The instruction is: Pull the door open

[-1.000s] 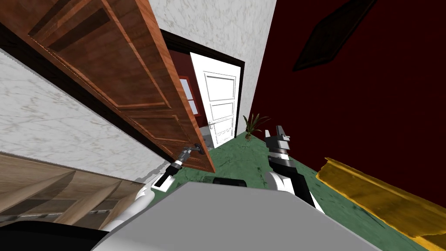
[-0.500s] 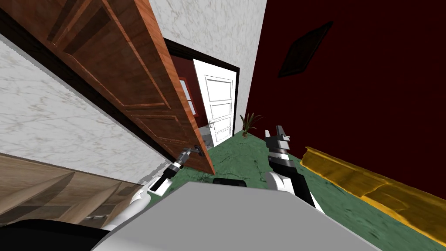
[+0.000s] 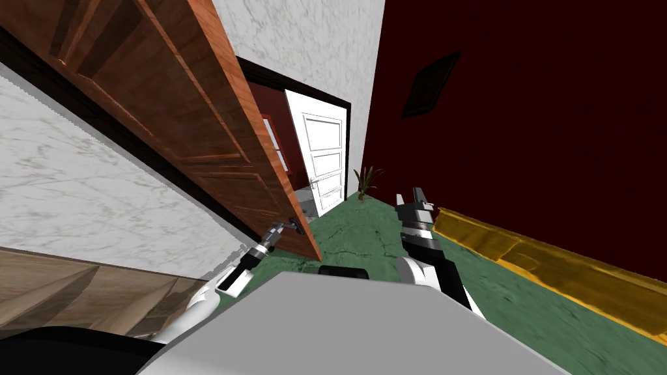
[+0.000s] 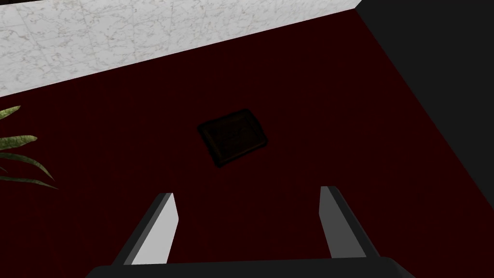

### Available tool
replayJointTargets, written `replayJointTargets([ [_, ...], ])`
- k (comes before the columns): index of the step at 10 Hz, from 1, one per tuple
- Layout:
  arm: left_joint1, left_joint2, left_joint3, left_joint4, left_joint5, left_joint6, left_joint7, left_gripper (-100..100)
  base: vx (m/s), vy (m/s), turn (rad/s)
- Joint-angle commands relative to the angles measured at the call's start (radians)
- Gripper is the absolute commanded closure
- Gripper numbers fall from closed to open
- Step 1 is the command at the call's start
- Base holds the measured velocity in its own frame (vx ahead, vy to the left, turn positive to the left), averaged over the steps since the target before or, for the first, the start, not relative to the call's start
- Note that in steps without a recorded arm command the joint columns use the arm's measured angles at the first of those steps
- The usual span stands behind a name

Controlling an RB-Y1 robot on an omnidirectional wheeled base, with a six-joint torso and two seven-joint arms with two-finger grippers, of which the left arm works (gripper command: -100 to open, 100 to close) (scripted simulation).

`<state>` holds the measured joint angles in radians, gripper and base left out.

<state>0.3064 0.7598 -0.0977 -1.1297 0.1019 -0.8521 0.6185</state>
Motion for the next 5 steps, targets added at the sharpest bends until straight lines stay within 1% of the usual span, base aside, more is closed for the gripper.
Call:
replayJointTargets([
  [1,0.012,0.004,-0.013,0.006,-0.004,-0.026,0.008,100,-0.173,0.093,-0.127],
  [3,0.02,0.013,-0.017,0.015,-0.005,-0.054,0.015,100,-0.202,0.091,-0.15],
  [4,0.024,0.019,-0.02,0.022,-0.006,-0.07,0.02,100,-0.228,0.059,-0.158],
  [5,0.028,0.022,-0.022,0.026,-0.006,-0.082,0.023,100,-0.209,0.064,-0.136],
])
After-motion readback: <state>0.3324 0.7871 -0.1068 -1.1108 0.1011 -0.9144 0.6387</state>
